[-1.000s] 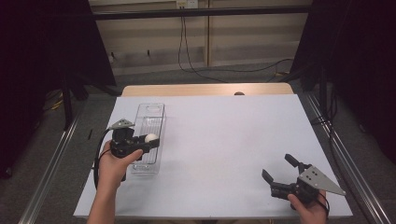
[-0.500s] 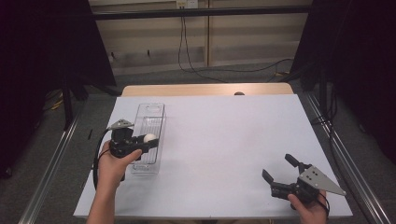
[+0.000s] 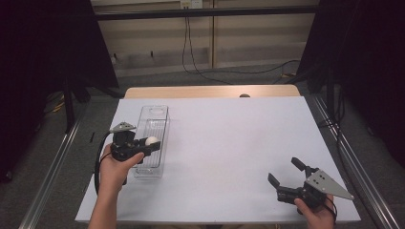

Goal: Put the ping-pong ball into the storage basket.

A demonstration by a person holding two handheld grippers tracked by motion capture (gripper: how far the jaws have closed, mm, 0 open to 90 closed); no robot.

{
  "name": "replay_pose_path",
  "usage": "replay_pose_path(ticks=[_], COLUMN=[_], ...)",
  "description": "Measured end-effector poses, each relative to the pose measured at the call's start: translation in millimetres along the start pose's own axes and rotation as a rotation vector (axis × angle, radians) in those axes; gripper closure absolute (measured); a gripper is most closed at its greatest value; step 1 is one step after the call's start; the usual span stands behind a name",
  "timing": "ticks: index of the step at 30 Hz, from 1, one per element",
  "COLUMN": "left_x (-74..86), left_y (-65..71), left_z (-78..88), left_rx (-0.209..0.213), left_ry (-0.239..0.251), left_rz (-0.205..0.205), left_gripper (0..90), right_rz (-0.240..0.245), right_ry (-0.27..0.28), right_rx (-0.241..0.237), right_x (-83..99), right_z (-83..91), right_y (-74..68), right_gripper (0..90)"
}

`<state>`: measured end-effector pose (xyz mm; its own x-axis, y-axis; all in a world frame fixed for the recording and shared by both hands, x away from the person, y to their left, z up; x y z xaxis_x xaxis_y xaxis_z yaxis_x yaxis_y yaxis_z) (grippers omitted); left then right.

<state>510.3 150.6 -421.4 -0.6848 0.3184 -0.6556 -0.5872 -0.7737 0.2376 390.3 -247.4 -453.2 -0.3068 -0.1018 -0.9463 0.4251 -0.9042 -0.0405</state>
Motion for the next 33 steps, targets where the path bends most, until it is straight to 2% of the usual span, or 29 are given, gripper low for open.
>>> replay_pose_path(ticks=[10,24,33], left_x=[1.0,1.3,2.5], left_y=[-2.7,-5.1,-7.0], left_z=[-1.6,-2.2,-3.0], left_rx=[-0.010,-0.018,-0.024], left_ry=[0.001,0.002,-0.003], left_rz=[0.011,-0.002,0.004], left_gripper=[51.2,51.2,51.2], right_rz=[0.000,0.001,0.004], right_ry=[0.000,0.000,-0.001], right_rx=[0.000,0.000,-0.002], right_x=[-0.1,-0.1,0.1], right_z=[0.1,0.1,-0.2], right_y=[-0.1,-0.1,-0.2], right_gripper=[3.1,3.2,3.2])
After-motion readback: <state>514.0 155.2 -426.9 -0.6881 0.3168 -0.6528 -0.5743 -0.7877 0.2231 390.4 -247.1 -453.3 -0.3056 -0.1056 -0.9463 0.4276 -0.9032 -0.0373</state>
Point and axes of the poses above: each handheld gripper's, and its own axes: z roughly backward along the jaws, x roughly out of its underside, y roughly to its right, the point moved 9 cm from there along -z, roughly forward along the jaws, and after that the axes turned 9 degrees about -y, right-handed, at the moved point
